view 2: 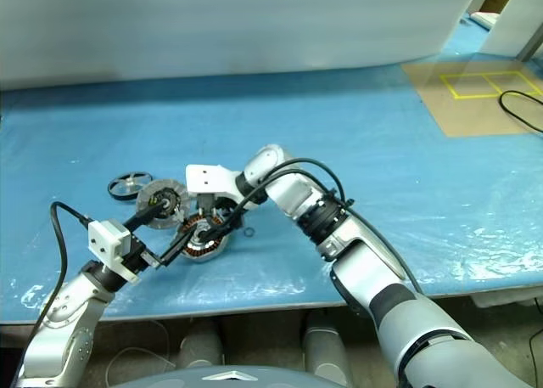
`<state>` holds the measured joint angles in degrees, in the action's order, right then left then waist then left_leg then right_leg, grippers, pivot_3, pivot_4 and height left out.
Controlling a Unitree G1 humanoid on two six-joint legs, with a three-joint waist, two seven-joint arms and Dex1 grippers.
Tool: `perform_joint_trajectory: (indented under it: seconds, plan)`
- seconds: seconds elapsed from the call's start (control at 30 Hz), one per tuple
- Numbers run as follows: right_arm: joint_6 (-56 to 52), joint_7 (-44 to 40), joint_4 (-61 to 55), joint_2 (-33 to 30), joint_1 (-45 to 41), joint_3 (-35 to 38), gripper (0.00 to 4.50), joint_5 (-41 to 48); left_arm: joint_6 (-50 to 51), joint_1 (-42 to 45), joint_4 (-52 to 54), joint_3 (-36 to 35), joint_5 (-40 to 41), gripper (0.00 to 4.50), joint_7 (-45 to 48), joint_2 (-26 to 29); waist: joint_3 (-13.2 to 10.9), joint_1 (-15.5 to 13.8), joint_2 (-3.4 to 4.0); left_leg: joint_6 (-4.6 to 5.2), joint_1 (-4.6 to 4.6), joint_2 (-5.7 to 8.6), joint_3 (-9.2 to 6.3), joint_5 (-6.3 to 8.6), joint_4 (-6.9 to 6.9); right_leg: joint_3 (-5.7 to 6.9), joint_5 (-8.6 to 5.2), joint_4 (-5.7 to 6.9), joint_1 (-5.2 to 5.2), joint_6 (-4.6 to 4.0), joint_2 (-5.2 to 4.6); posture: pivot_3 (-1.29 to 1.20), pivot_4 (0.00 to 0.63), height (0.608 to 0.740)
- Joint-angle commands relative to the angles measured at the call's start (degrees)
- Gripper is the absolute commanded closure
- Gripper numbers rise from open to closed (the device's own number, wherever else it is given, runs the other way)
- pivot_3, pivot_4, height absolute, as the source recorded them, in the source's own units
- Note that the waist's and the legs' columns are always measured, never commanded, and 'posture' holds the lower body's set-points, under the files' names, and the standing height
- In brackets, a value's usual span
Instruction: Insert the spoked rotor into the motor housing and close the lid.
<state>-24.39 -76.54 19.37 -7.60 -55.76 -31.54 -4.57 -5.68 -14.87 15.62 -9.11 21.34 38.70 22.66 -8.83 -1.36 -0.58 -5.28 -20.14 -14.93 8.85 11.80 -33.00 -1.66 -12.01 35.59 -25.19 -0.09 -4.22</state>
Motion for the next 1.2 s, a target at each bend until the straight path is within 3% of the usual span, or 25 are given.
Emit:
perform_joint_trajectory:
  seconds: [0.03,0.17,0.43,0.53,0.73,1.2]
  plan:
    - [5.2,-1.1,-1.9,-2.2,1.5,4.4,0.58,4.2,0.4,-0.5,3.1,-0.2,0.9,0.0,0.2,0.7,0.0,-0.1,-0.01,0.0,0.0,0.0,0.0,0.0,0.0,0.0,0.0,0.0,0.01,0.0,0.0,0.0,0.15,0.74]
    - [11.3,0.5,-2.9,-4.5,4.7,9.0,0.58,7.5,1.6,-0.8,4.7,0.1,1.6,0.0,1.0,1.3,0.0,-0.2,-0.02,0.02,0.0,0.01,0.02,0.01,-0.01,-0.01,0.0,-0.01,0.0,0.0,0.01,0.0,0.15,0.74]
    - [8.7,5.9,-5.7,-5.4,10.7,16.2,0.58,13.8,3.6,-4.3,9.3,-1.0,3.8,0.0,2.0,3.0,0.0,-0.1,-0.03,0.07,0.01,0.01,0.04,0.03,-0.02,-0.04,0.0,-0.01,0.0,0.0,0.02,0.0,0.15,0.74]
    - [12.4,9.5,-5.7,-5.6,13.5,17.3,0.58,13.3,4.2,-5.5,10.9,-1.4,4.2,0.0,2.0,3.3,0.0,-0.2,-0.02,0.11,0.01,0.02,0.05,0.06,-0.02,-0.03,0.0,-0.01,0.01,0.0,0.02,0.0,0.15,0.74]
    - [17.4,10.4,-7.5,-7.2,20.4,16.8,0.58,13.4,5.3,-8.4,13.6,-2.1,4.8,0.0,1.5,3.7,0.0,-0.4,-0.03,0.12,-0.01,0.03,0.07,0.07,-0.02,-0.04,0.0,-0.08,0.02,0.0,0.01,0.0,0.15,0.74]
    - [21.2,11.9,-5.6,-9.9,26.0,10.0,0.58,7.3,6.6,-10.8,16.0,-2.8,4.8,0.0,-0.5,3.8,0.0,-0.4,-0.03,0.14,-0.03,0.04,0.08,0.08,-0.01,-0.04,-0.01,-0.14,0.02,0.02,0.01,0.0,0.15,0.74]
